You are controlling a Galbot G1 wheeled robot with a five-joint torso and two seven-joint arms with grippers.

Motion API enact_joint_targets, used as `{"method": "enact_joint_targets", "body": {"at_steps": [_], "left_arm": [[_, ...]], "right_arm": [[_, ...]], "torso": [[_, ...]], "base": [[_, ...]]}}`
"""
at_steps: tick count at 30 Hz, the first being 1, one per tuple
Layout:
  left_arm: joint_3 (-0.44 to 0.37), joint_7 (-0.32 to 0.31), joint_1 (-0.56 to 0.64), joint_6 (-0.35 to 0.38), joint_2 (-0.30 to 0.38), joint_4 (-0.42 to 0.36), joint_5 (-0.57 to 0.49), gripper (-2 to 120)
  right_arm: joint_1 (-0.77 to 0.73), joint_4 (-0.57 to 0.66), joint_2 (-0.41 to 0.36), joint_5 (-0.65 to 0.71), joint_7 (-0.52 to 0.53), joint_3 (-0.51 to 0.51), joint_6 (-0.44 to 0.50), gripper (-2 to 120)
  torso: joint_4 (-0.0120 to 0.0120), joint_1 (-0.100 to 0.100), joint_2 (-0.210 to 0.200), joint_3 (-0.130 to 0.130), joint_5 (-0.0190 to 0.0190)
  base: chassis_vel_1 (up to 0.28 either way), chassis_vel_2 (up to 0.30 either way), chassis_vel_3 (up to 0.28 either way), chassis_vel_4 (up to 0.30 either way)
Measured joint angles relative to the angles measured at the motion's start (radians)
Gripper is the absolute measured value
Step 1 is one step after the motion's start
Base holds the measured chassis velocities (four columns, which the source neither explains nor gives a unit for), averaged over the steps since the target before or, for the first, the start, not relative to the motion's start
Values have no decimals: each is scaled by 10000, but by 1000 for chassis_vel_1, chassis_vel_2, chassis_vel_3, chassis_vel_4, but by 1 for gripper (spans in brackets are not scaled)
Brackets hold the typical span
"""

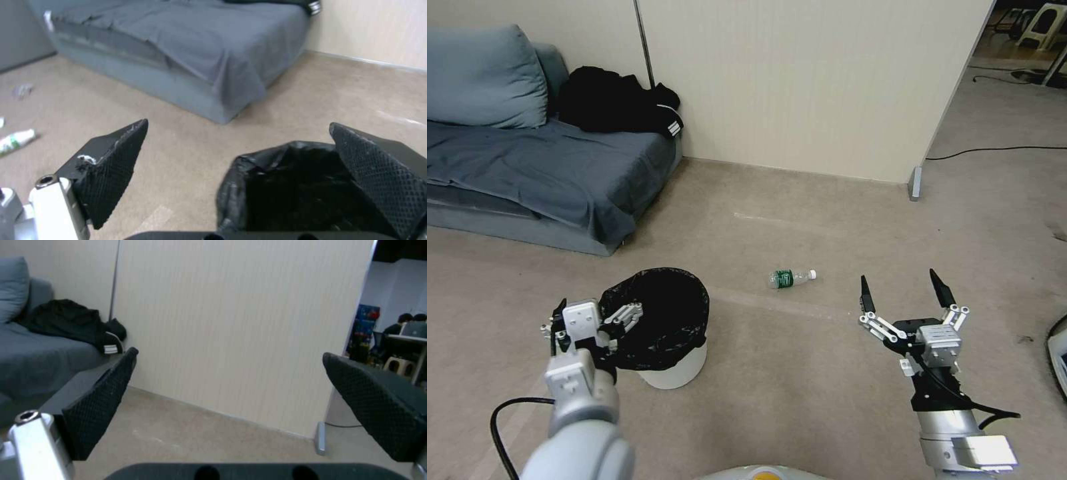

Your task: Pick up the trash bin, then pick up the garbage from the floor and place it into the trash bin.

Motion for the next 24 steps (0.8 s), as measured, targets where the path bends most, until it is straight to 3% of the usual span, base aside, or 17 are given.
{"method": "enact_joint_targets", "body": {"at_steps": [4, 9, 12, 24], "left_arm": [[-510, -229, -733, 773, 254, 622, -1915, 100], [-615, -305, -1074, 1158, 460, 1203, -2491, 99], [-617, -448, -1438, 1445, 648, 2045, -3199, 97], [-692, -592, -2278, 1649, 1082, 3692, -3612, 96]], "right_arm": [[52, 0, -178, -1, -45, 72, -10, 100], [92, -30, -187, 4, -103, 102, -13, 100], [89, -81, -148, 4, -150, 77, 17, 100], [61, -115, -107, 337, -300, 16, 13, 100]], "torso": [[-3, 0, 0, 0, -1], [-1, 0, 0, 0, 0], [-2, 0, 0, 0, 0], [-1, 0, 0, 1, 0]], "base": [[0, 0, 0, 0], [0, 0, 0, 0], [0, 0, 0, 0], [0, 0, 0, 0]]}}
